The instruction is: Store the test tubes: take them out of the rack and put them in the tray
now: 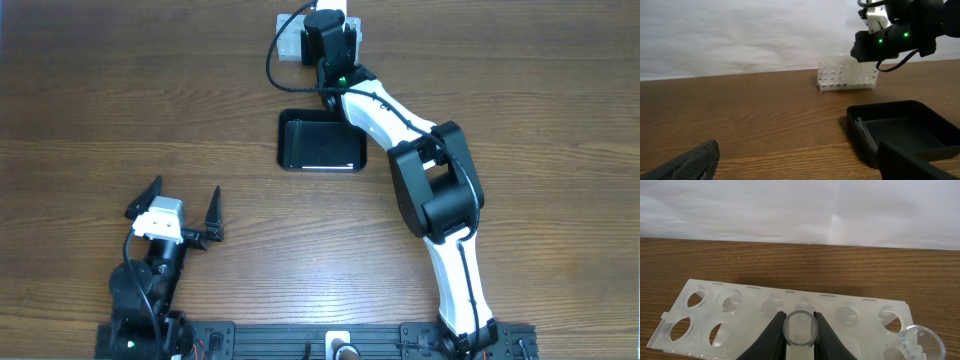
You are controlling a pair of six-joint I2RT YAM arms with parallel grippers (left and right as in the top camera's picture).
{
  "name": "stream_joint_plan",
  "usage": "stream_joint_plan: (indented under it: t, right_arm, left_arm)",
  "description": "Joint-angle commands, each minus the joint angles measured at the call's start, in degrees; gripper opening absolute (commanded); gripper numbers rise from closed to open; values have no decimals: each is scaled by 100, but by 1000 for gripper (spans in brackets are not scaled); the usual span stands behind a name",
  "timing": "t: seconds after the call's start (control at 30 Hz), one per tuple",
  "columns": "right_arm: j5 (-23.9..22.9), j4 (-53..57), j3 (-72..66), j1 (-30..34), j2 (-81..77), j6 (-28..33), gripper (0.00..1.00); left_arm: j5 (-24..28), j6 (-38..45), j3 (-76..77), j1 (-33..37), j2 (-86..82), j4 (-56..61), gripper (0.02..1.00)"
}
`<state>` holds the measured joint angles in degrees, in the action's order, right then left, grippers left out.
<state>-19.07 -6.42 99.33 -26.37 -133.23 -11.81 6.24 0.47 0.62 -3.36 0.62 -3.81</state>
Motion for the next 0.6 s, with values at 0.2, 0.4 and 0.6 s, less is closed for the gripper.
stream_joint_plan:
  t: [0.2,0.4,0.6]
  right_arm:
    - [-203,17,149,-50,74,37,93]
    - [-205,90,149,-52,315,122,56]
    - [-341,140,149,-52,669,186,53]
  left_arm:
    - [76,59,-28,26,-24,-7,1000]
    - [76,59,-28,26,-24,-7,998]
    - [76,59,-28,26,-24,-7,1000]
